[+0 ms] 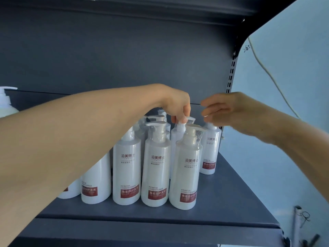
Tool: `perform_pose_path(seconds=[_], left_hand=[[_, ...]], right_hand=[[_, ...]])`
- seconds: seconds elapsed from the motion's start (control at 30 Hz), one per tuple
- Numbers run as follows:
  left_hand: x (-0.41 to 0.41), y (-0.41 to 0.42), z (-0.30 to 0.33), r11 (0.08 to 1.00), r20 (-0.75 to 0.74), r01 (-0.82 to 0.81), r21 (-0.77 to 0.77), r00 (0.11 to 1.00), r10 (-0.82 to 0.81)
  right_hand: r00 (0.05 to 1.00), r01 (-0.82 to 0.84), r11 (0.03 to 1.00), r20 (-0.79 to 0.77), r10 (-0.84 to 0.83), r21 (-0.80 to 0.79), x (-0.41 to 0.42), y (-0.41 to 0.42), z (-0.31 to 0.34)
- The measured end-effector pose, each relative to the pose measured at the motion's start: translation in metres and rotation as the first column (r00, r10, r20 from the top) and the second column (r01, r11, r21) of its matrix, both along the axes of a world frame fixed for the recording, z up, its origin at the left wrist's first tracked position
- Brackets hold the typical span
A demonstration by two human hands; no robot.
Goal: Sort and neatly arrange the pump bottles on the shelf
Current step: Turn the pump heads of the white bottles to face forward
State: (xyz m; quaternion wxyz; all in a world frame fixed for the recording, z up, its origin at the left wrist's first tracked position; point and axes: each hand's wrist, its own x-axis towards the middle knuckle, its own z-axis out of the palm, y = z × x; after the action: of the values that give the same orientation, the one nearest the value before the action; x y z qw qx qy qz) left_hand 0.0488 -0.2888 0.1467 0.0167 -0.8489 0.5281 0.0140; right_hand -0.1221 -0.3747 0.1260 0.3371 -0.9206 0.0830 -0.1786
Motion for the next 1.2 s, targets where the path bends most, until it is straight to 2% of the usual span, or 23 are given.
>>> perform_pose_path(seconds=[0.1, 0.17, 0.27, 0.33, 0.43, 0.5, 0.6, 0.77, 1.2], left_hand=[[-0.006, 0.001, 0.003, 1.0, -0.017, 0.016, 0.019, 1.0, -0.016], [-0.011, 0.001, 0.004, 0.999, -0.027, 0.024, 0.029, 0.999, -0.023], [-0.016, 0.003, 0.006, 0.999, -0.035, 0.006, 0.047, 0.999, -0.004], [-0.019, 0.005, 0.007, 0.998, -0.059, -0.018, 0.059, 0.998, 0.022], [-0.021, 0.009, 0.011, 0.997, -0.161, -0.077, 0.032, 0.984, 0.081], [-0.02, 0.011, 0.015, 0.992, -0.18, -0.116, -0.045, 0.978, 0.106], [-0.014, 0.015, 0.021, 0.981, -0.099, -0.137, -0.141, 0.987, 0.123], [-0.006, 0.025, 0.026, 0.957, -0.037, -0.181, -0.227, 0.983, 0.177], [0.009, 0.036, 0.017, 0.947, 0.056, -0.253, -0.196, 0.962, 0.268]], right_hand=[[0.985, 0.099, 0.992, 0.132, -0.108, 0.076, -0.001, -0.018, 0.01], [0.975, 0.158, 0.985, 0.147, -0.166, 0.063, 0.002, -0.029, 0.011], [0.965, 0.247, 0.968, 0.097, -0.242, -0.044, 0.013, -0.045, 0.006], [0.967, 0.253, 0.961, 0.005, -0.254, -0.109, 0.023, -0.053, 0.0], [0.969, 0.221, 0.959, -0.07, -0.237, -0.179, 0.038, -0.062, -0.006], [0.968, 0.204, 0.944, -0.09, -0.234, -0.259, 0.049, -0.068, -0.007], [0.971, 0.143, 0.921, -0.128, -0.201, -0.363, 0.063, -0.074, -0.007], [0.984, 0.085, 0.907, -0.108, -0.141, -0.413, 0.079, -0.076, -0.002], [0.986, -0.118, 0.951, -0.15, 0.077, -0.284, 0.124, -0.049, 0.002]])
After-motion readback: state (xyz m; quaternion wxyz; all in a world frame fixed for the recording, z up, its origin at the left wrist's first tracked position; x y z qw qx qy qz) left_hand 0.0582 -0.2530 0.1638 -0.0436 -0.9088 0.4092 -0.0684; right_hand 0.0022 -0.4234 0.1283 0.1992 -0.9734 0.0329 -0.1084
